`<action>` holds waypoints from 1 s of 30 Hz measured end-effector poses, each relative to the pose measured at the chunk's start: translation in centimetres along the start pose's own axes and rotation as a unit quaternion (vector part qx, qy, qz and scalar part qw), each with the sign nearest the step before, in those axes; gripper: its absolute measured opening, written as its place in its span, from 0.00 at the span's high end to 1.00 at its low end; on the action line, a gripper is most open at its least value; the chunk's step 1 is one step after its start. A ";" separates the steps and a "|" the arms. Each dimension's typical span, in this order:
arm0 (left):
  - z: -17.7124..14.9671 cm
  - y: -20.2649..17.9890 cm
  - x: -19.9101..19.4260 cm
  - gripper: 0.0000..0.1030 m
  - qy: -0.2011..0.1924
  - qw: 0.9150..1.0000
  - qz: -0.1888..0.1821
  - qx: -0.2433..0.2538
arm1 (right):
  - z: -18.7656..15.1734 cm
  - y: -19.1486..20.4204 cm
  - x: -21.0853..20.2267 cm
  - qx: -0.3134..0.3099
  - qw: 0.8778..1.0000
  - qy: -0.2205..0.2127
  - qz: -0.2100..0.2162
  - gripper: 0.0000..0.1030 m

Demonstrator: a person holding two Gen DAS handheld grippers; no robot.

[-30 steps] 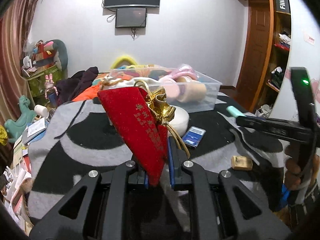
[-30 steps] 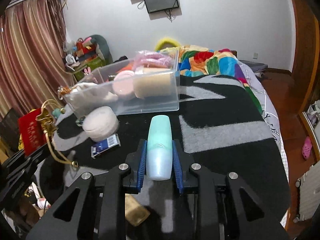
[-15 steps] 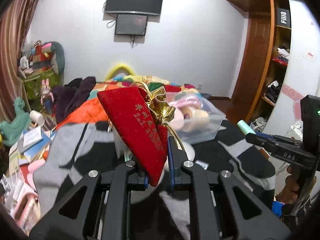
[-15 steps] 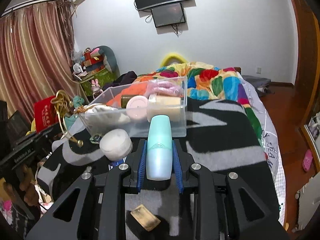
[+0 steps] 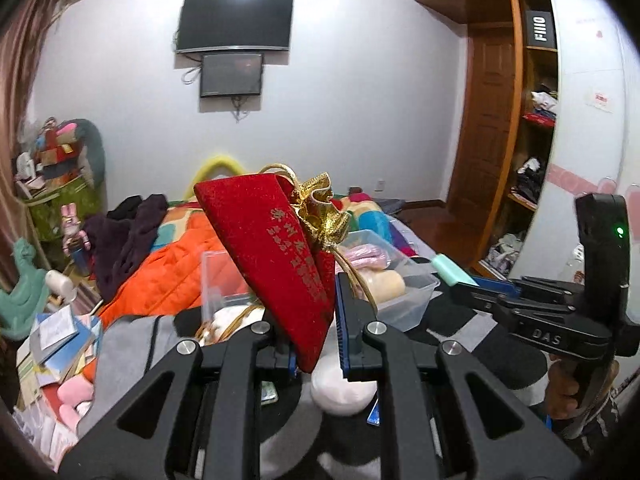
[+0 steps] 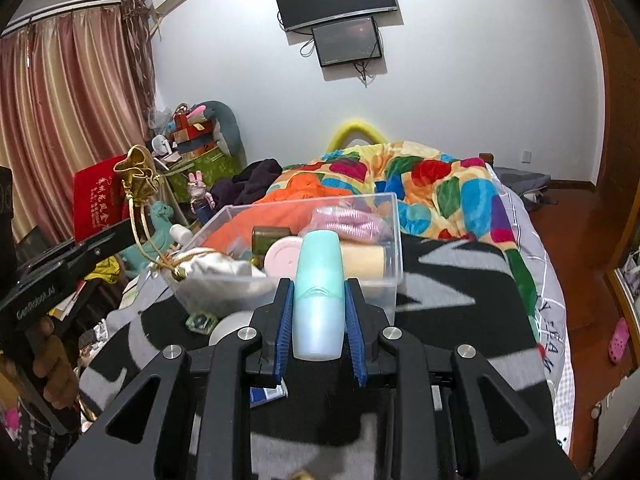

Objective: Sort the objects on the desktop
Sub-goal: 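Carry the red pouch over the box with left tool while right tool carries the tube, then release the pouch into the box with left tool while right tool releases the tube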

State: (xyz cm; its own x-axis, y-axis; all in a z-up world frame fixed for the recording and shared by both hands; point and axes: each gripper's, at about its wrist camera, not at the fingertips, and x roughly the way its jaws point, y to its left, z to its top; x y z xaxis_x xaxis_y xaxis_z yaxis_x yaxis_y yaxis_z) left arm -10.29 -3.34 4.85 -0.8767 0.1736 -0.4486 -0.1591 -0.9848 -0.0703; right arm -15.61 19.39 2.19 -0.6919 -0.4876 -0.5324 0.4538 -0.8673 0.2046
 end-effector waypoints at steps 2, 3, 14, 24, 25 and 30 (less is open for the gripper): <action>0.3 0.3 1.0 0.86 0.007 1.000 -0.008 -0.002 | 0.5 0.2 0.5 -0.006 1.000 -0.001 0.000 0.78; 0.3 0.4 1.4 0.86 0.010 1.000 -0.010 -0.002 | 0.9 0.4 0.7 -0.008 1.000 -0.001 0.000 0.78; -0.2 2.5 8.0 0.86 0.067 0.997 -0.024 -0.042 | 2.9 2.3 5.2 -0.049 0.999 0.012 -0.009 0.78; -2.3 2.9 10.8 0.86 0.093 0.994 -0.041 -0.045 | 2.4 4.0 8.9 -0.097 0.994 0.050 -0.018 0.78; -2.3 3.1 10.8 0.86 0.094 0.993 -0.049 -0.049 | 2.4 4.1 9.1 -0.098 0.994 0.053 -0.017 0.78; -2.5 3.5 10.7 0.83 0.091 0.993 -0.055 -0.056 | 2.2 4.8 10.3 -0.108 0.992 0.064 -0.022 0.78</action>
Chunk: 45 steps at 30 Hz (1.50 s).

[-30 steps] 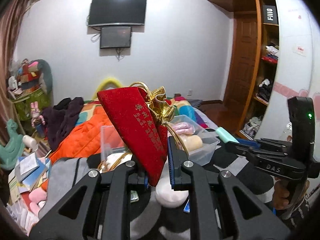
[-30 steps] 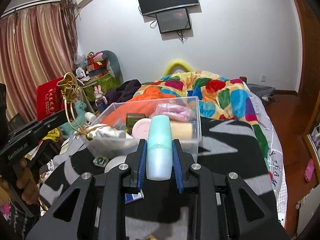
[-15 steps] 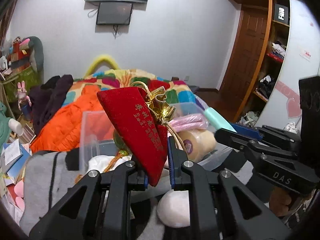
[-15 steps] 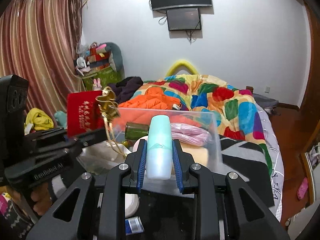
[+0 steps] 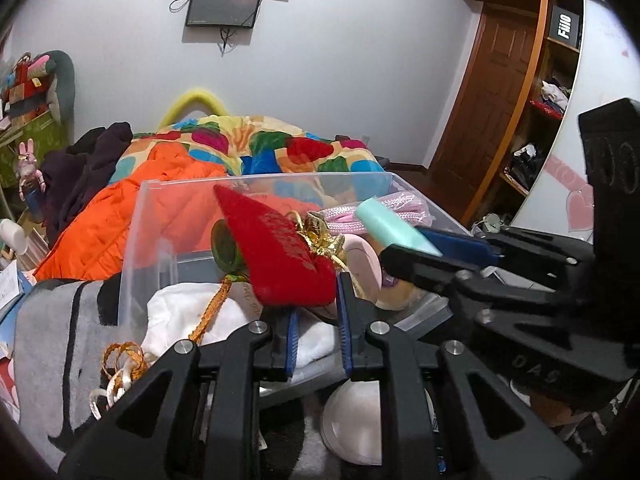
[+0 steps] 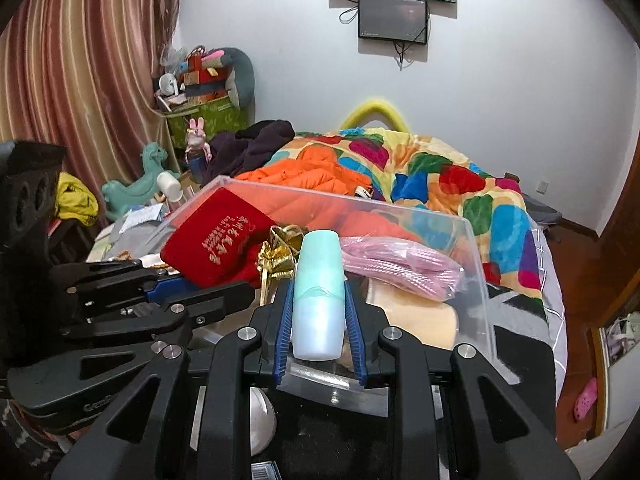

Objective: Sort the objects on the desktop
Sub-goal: 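Release the pouch into the box with left tool while right tool releases the tube, then grasp the green square tin with left tool while right tool grasps gold bar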

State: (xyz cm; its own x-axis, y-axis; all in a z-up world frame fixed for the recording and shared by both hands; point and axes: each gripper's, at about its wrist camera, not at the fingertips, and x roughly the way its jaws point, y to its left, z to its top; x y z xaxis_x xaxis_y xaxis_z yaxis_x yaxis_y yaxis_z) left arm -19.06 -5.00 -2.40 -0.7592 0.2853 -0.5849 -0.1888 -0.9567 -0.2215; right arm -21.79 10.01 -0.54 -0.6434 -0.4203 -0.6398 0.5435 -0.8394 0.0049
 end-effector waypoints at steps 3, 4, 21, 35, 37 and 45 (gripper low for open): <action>-0.1 -0.1 -0.2 0.80 -0.006 1.000 0.006 0.004 | -0.3 0.3 0.4 -0.009 1.000 0.008 -0.005 0.78; -0.1 -0.2 -0.3 0.80 -0.008 1.000 0.009 0.007 | -0.3 0.4 0.5 -0.011 1.000 0.008 -0.009 0.78; -0.5 -2.7 -3.7 0.39 -0.102 0.991 0.055 0.068 | -1.3 -1.5 -3.7 0.014 1.000 -0.012 -0.007 0.60; -1.6 -2.4 -8.4 0.26 -0.067 0.994 0.067 0.056 | -4.8 -2.5 -9.5 0.014 0.999 -0.039 -0.036 0.34; -2.3 -1.6 -8.8 0.26 -0.046 0.995 0.073 0.043 | -5.8 -2.6 -10.0 0.007 0.998 -0.034 -0.045 0.31; -5.4 -0.2 -8.5 0.26 0.021 0.995 0.095 0.023 | -9.9 -3.8 -11.2 0.002 0.997 0.007 -0.073 0.28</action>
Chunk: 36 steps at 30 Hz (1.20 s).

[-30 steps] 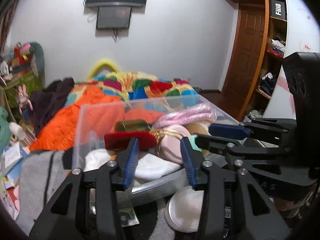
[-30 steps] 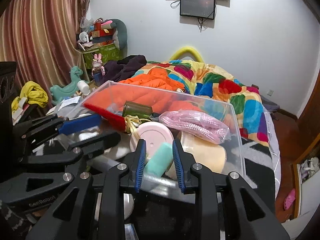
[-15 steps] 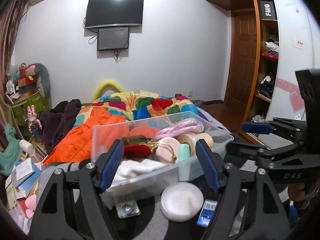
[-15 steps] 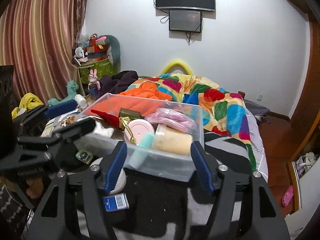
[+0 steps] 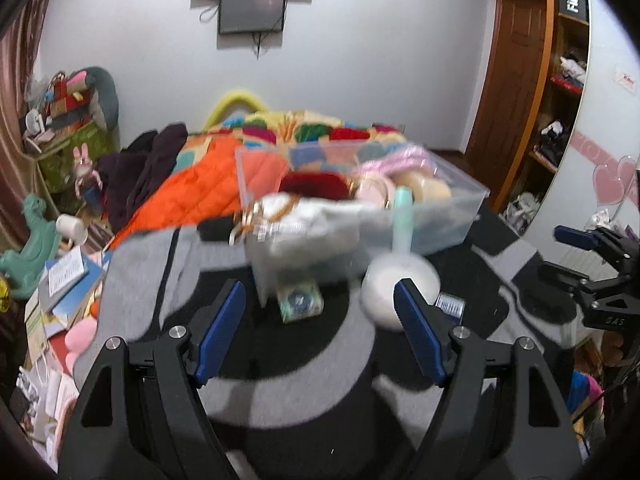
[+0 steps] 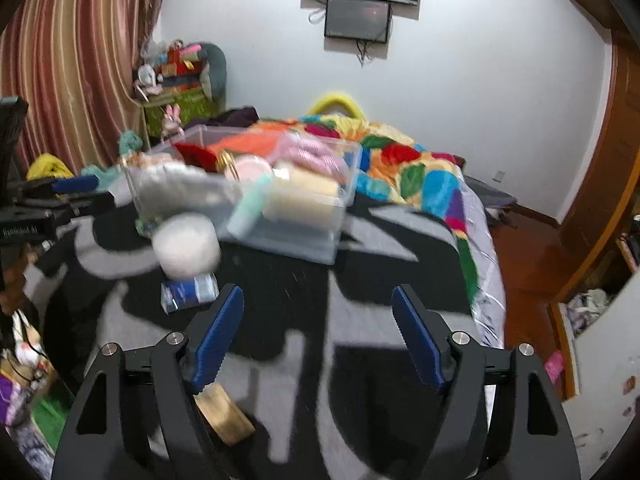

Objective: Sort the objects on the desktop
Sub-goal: 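Grasp the green square tin with left tool while right tool grasps gold bar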

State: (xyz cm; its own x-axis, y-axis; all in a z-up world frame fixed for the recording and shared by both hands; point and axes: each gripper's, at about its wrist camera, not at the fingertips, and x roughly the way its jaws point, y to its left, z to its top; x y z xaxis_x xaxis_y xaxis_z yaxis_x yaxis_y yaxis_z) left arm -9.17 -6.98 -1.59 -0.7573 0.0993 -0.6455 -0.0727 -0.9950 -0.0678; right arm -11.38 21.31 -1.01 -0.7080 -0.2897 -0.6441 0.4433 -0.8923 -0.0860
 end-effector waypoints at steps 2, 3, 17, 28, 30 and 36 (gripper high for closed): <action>-0.7 0.1 0.4 0.26 0.014 1.000 0.010 0.003 | -1.2 -0.3 -0.3 0.009 1.000 0.004 -0.004 0.27; -1.0 0.1 0.7 0.26 0.022 1.000 0.016 0.005 | -1.9 -0.5 -0.3 0.016 1.000 0.012 0.000 0.26; -0.3 1.1 6.1 0.48 0.104 0.994 0.014 -0.031 | -7.2 1.3 0.0 0.034 0.995 0.059 0.077 0.26; -1.2 -0.4 8.3 0.49 0.116 0.991 0.065 -0.017 | -7.9 2.9 0.9 0.029 0.994 0.059 0.087 0.26; -1.3 -0.6 8.2 0.51 0.111 0.991 0.069 -0.019 | -8.0 3.1 0.8 0.030 0.995 0.055 0.081 0.33; -1.5 -0.3 7.7 0.66 0.101 0.992 0.069 -0.024 | -7.8 3.1 0.6 0.036 0.996 0.049 0.071 0.61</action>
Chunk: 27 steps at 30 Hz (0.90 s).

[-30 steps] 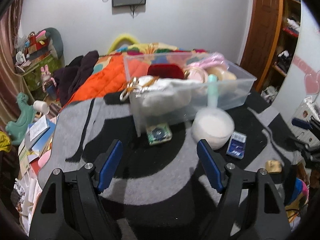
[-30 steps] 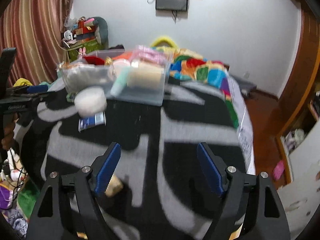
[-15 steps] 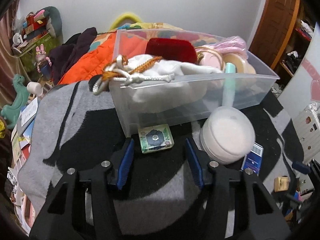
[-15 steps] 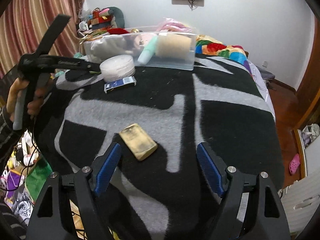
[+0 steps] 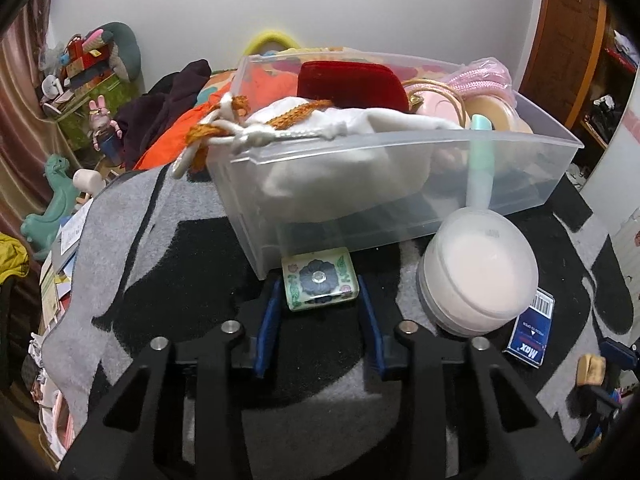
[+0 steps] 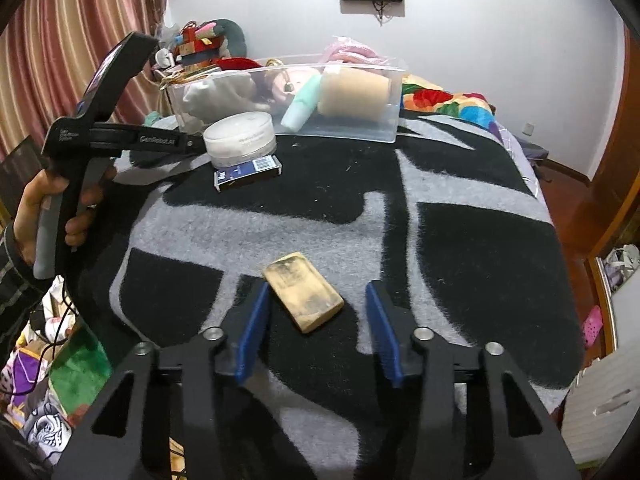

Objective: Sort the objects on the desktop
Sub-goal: 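Grasp the green square tin with left tool while right tool grasps gold bar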

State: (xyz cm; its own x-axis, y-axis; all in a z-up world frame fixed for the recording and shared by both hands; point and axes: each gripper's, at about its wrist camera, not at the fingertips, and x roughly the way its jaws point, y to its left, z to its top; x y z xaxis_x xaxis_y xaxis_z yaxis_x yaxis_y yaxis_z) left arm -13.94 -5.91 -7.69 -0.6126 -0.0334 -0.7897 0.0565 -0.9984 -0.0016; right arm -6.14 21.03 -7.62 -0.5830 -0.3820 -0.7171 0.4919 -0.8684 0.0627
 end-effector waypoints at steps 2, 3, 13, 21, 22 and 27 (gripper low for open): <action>-0.1 0.0 -0.1 0.67 -0.003 1.000 -0.001 -0.001 | 0.1 -0.2 0.0 0.005 1.000 -0.002 -0.007 0.71; -0.2 0.1 -0.3 0.67 -0.005 1.000 -0.002 0.000 | 0.1 -0.5 -0.1 0.009 1.000 -0.002 -0.004 0.72; -2.1 1.3 -2.7 0.67 -0.031 0.999 -0.007 -0.019 | 0.8 -1.9 -1.5 0.045 0.998 -0.016 0.036 0.76; -2.5 1.0 -6.1 0.67 -0.071 0.997 -0.025 -0.008 | 2.4 -2.5 -2.1 0.055 0.997 -0.035 0.037 0.77; -2.3 1.0 -6.5 0.67 -0.077 0.997 -0.028 -0.008 | 2.7 -2.5 -2.2 0.054 0.997 -0.038 0.037 0.77; -1.3 0.3 -8.7 0.67 -0.113 0.993 -0.045 0.003 | 4.3 -2.3 -2.7 0.047 0.997 -0.056 0.035 0.77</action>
State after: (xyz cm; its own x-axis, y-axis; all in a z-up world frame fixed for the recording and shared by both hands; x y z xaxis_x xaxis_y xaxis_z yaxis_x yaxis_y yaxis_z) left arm -7.59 -5.90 -1.58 -0.7764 0.0470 -0.6285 -0.0109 -0.9981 -0.0612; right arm -8.51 22.68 -2.86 -0.6204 -0.4708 -0.6273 0.4739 -0.8623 0.1786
